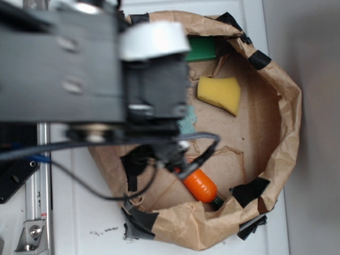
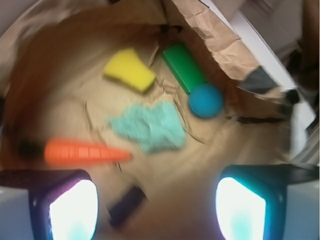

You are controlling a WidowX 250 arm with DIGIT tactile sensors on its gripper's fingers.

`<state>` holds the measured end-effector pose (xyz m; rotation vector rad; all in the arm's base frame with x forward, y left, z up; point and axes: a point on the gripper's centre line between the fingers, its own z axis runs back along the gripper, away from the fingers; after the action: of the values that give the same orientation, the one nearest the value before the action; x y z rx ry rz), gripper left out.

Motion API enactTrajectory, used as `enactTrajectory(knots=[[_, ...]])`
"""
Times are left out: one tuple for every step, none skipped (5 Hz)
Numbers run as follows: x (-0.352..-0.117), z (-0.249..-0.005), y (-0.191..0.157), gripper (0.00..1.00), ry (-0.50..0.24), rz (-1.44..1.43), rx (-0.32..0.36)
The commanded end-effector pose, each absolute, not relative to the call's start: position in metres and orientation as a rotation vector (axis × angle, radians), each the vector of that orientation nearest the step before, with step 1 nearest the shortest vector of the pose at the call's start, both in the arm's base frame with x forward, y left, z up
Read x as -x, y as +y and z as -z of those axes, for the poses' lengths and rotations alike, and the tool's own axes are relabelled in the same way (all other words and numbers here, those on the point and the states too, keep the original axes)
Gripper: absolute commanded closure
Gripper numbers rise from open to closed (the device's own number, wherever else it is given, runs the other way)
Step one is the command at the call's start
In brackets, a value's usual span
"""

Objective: Grab the blue cloth.

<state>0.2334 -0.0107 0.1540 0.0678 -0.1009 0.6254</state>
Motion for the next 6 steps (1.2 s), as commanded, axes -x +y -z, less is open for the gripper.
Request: enactTrajectory(knots=[[-0.258, -0.11, 0.012, 0.0, -0.273, -0.704, -0.058], [-0.25, -0.083, 0.018, 0.0, -0.265, -0.676, -0.099], [-0.251, -0.06, 0.022, 0.0, -0.255, -0.56, -0.002], [-0.257, -0.039, 0.02, 0.0, -0.255, -0.404, 0.106], [-0.257, -0.034, 0.019, 0.0, -0.228, -0.388, 0.082], [-0.263, -0.031, 0.015, 0.37, -0.216, -0.4, 0.082]])
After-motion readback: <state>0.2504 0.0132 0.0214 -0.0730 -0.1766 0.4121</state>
